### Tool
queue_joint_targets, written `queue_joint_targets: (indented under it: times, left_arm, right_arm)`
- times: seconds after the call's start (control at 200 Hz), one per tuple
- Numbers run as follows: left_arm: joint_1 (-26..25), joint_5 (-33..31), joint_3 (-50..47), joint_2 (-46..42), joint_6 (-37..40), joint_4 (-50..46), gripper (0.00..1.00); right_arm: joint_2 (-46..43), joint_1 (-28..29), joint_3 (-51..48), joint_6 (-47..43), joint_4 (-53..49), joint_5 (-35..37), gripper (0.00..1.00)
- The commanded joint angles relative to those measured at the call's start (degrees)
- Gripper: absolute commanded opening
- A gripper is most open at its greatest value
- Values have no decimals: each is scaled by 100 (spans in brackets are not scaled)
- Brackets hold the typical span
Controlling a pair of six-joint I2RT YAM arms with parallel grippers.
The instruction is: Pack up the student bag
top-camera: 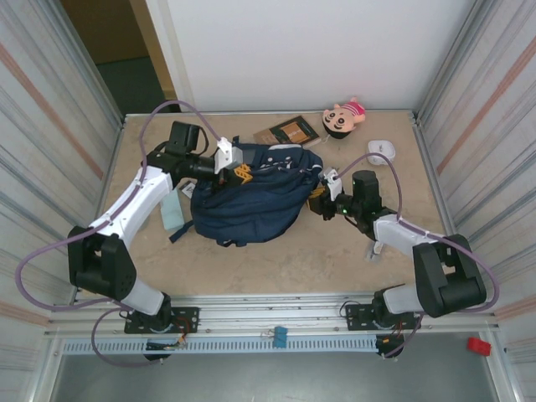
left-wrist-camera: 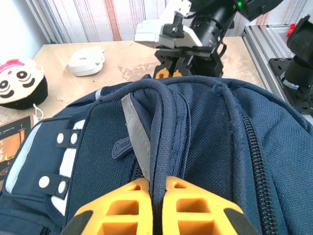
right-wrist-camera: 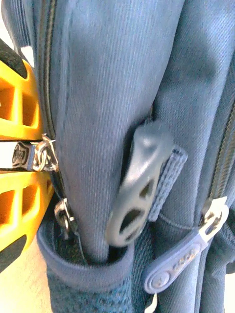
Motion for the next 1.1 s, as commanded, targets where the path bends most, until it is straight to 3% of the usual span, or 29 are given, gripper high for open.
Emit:
queue_joint_targets:
  times: [0.0, 0.431, 0.636, 0.937, 1.097]
  left_arm:
    - [86, -293, -53, -267, -241, 672, 0]
    - [-187, -2507, -381, -392, -1285, 1471, 0]
    - [-545, -3044, -352, -248, -2095, 1797, 0]
    - [-1318, -4563, -228, 28, -3224, 2157, 0]
    - [-1707, -5505, -130, 290, -3746, 2307, 0]
  right_arm:
    - [-257, -61, 312, -191, -493, -456, 9]
    - [-598, 119, 881, -208, -2085, -829, 4]
    - [-719, 542, 1245, -139, -2736, -604, 1]
    - [-716, 1118, 1824, 1055, -3164, -172, 0]
    - [-774, 1330, 2111, 2311, -3491, 78, 0]
